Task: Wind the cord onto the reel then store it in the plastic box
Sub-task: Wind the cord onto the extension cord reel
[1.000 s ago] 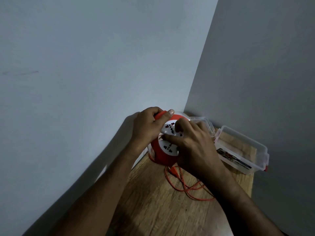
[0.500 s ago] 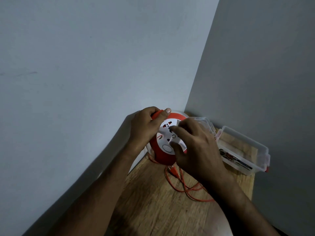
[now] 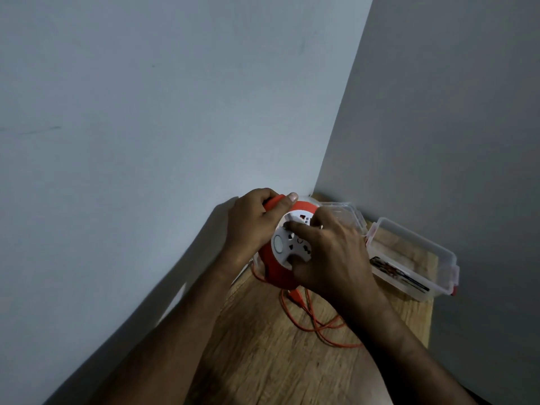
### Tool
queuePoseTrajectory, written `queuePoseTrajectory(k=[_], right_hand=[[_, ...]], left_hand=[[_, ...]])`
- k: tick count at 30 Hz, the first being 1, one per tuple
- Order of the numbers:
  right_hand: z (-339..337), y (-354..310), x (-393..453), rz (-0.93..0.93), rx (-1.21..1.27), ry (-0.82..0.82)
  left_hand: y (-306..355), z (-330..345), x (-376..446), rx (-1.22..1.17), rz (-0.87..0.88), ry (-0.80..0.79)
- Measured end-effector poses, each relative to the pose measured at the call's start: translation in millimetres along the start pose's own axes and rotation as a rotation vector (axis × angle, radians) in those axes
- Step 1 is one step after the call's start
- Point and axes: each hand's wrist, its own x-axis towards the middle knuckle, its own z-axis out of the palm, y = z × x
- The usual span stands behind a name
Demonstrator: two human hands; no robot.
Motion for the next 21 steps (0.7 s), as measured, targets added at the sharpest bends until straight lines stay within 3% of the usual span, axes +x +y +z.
queuePoseTrajectory(k=[3,8,12,15,17,21], right_hand=[[8,-9,2,0.145,0.062,-0.046],[10,-15,8,0.316,0.162,0.038],[-3,-9,-5,0.098,0.027,0.197],[-9,-1,-5,-0.152,0.021,-0.010],[-9,0,-3,-0.180,-0.096,-0.152],[-5,1,-4,-0.141,-0.121,-0.149]], left_hand=[[0,1,0,0.042,0.019,0.015],[-3,3,-4,-0.015,-0.046,0.015],[-5,-3,0,-0.025,-0.047,0.022],[-4,-5,3,-0.040,-0.047,0.009],[-2,-3,2,-0.042,-0.044,0.007],[-1,-1,1,-0.024,-0.030,0.001]])
